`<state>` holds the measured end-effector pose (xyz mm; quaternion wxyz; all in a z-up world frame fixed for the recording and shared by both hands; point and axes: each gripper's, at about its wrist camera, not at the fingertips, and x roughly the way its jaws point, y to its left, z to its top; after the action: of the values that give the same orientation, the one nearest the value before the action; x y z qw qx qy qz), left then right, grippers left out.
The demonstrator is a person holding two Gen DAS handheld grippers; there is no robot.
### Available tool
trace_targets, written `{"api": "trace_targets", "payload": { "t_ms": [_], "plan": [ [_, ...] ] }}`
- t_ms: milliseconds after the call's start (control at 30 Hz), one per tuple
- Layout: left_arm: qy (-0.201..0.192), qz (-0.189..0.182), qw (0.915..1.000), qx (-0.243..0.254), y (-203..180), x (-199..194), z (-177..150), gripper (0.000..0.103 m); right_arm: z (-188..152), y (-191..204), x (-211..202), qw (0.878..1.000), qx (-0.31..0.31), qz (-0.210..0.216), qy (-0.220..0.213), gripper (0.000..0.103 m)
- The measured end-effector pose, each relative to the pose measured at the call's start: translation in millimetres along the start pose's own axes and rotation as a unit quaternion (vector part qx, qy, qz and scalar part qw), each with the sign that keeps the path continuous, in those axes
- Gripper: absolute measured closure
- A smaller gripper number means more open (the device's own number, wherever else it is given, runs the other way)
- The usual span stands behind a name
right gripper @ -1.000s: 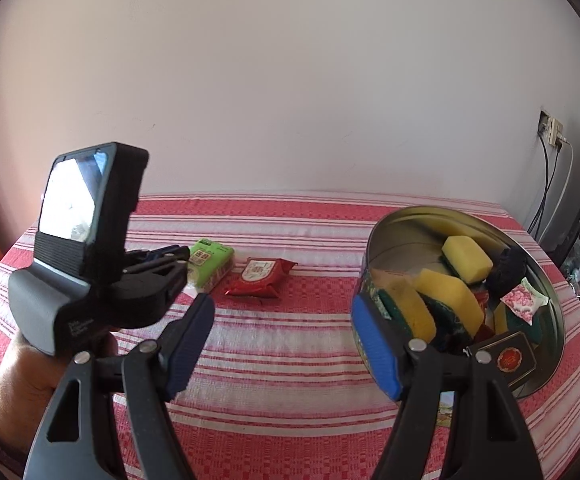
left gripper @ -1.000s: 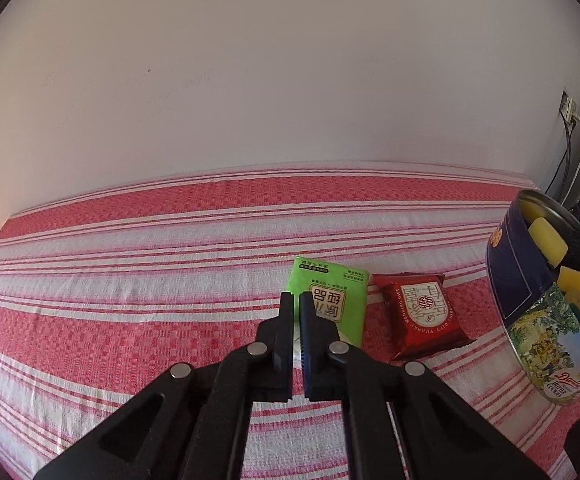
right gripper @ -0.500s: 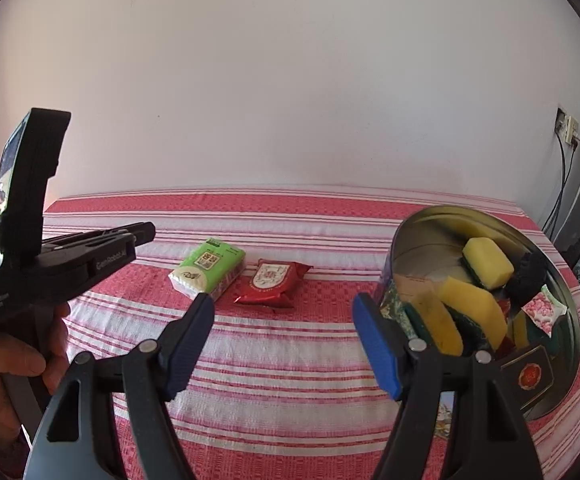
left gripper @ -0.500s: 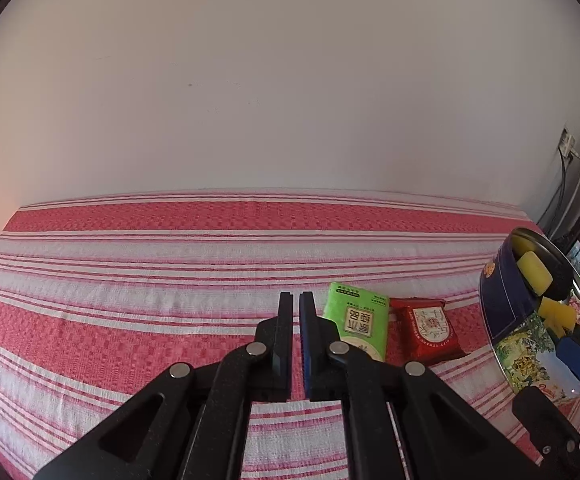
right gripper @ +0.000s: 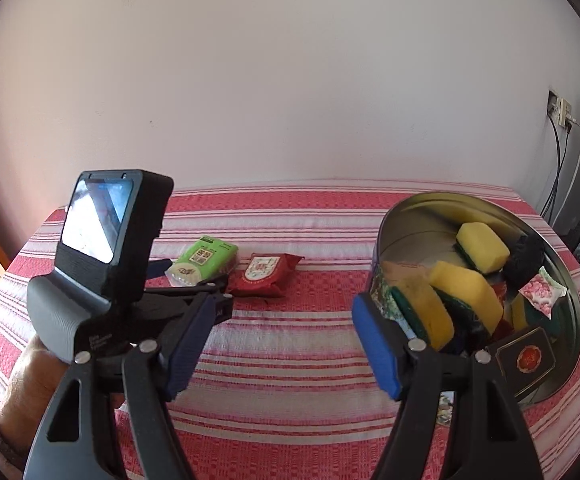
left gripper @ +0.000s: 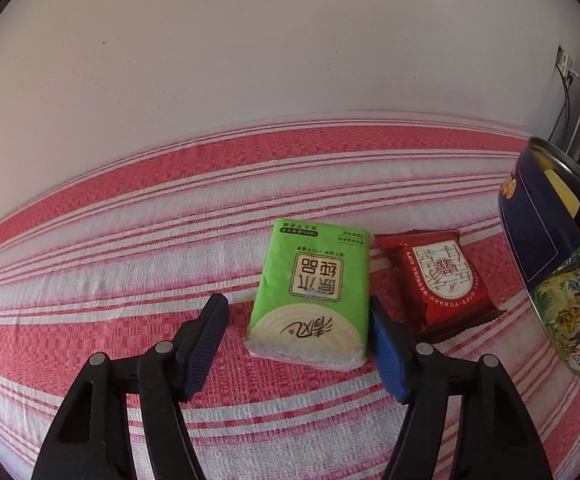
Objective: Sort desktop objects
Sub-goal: 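Grasp the green tissue pack with the left tool, then grasp the red packet with the right tool while the left tool holds the tissue pack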
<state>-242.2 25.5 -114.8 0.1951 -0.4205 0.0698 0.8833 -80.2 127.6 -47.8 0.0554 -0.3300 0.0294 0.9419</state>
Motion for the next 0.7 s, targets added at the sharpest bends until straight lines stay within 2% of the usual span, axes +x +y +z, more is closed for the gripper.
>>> {"api": "trace_targets", "payload": {
  "t_ms": [33, 67, 167, 267, 333, 467, 567, 633, 700],
  "plan": [
    [-0.003, -0.005, 0.9999, -0.009, 4, -1, 0, 0.05, 1, 1, 0, 1.0, -0.002, -0.001, -0.001, 0.032],
    [-0.004, -0.002, 0.9999, -0.016, 8, -2, 0, 0.051, 1, 2, 1, 1.0, -0.005, -0.003, -0.002, 0.032],
    [-0.011, 0.0, 0.9993, -0.036, 18, -5, 0, 0.051, 7, 5, 7, 1.0, -0.004, 0.0, -0.001, 0.032],
    [-0.032, 0.026, 0.9976, -0.055, 32, -20, 1, 0.051, 14, 13, 20, 1.0, -0.009, 0.006, 0.003, 0.032],
    [-0.055, 0.037, 0.9943, -0.084, 48, -37, 3, 0.051, 19, 20, 36, 1.0, -0.015, 0.003, 0.012, 0.032],
    [-0.092, 0.08, 0.9853, -0.119, 76, -61, 6, 0.051, 27, 35, 73, 0.999, -0.019, 0.006, 0.049, 0.032],
    [-0.093, 0.084, 0.9819, -0.142, 88, -64, 6, 0.051, 28, 43, 94, 0.997, -0.026, -0.008, 0.067, 0.032],
    [-0.091, 0.085, 0.9823, -0.14, 88, -64, 6, 0.051, 27, 44, 106, 0.996, -0.028, -0.026, 0.082, 0.032],
    [-0.091, 0.09, 0.9833, -0.129, 82, -61, 7, 0.051, 24, 40, 117, 0.994, -0.013, -0.024, 0.104, 0.032]
  ]
}}
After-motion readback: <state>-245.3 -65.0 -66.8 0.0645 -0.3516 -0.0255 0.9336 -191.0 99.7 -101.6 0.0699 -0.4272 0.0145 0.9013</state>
